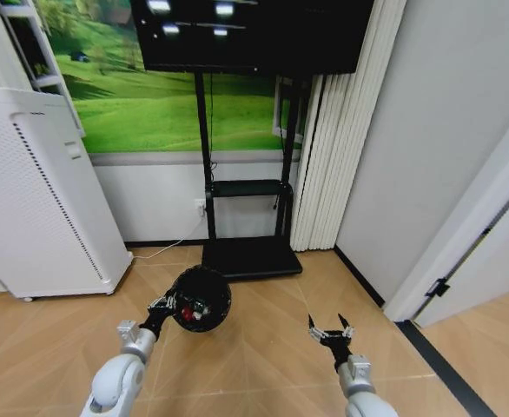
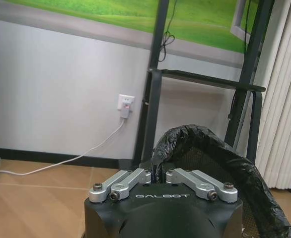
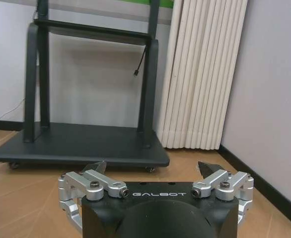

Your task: Pick up the trash bin and place the garbage on the floor into it.

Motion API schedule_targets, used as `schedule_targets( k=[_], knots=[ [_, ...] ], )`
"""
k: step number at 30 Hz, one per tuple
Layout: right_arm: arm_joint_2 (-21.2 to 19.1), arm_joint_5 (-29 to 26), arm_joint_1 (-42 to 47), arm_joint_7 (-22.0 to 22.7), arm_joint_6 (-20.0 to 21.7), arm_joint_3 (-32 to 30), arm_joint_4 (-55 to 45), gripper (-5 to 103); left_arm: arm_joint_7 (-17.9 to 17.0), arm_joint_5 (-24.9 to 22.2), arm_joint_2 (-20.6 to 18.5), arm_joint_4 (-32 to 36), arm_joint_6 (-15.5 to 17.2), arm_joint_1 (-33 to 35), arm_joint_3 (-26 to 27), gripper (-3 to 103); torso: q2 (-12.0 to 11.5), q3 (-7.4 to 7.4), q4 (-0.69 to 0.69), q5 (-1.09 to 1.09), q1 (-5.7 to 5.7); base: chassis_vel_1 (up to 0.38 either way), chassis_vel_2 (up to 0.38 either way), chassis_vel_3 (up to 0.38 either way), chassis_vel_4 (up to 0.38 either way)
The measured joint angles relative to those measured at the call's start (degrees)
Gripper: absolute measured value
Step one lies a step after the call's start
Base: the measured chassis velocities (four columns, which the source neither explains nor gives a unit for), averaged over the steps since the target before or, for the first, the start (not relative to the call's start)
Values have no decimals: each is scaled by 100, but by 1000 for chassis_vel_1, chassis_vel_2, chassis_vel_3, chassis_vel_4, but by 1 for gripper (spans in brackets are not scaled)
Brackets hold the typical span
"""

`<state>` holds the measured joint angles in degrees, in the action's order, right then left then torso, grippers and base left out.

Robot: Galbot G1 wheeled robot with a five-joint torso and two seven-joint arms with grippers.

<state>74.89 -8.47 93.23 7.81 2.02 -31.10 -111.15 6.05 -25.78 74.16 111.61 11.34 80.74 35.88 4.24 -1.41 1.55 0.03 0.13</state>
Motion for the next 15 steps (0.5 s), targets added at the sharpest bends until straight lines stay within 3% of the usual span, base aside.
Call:
schedule_targets(
  k=[11,12,13,15],
  knots=[
    [-60,68,67,-44,-130,23,119,100,-27,2,48,28,12,5,-21,7,0,2,1,-1,-2,575,5,-580,-4],
    [-65,95,66,-87,-181,30,152,100,-38,2,66,28,13,0,-27,7,0,-1,0,-11,0,602,77,-590,-107],
    [-68,96,39,-138,-295,40,218,100,-51,4,79,28,17,-1,-32,7,1,1,1,1,-1,602,141,-613,-107],
    [-57,102,-29,-211,-506,39,339,100,-84,4,104,36,16,0,-31,7,0,0,0,-4,-1,587,148,-594,-122]
  ],
)
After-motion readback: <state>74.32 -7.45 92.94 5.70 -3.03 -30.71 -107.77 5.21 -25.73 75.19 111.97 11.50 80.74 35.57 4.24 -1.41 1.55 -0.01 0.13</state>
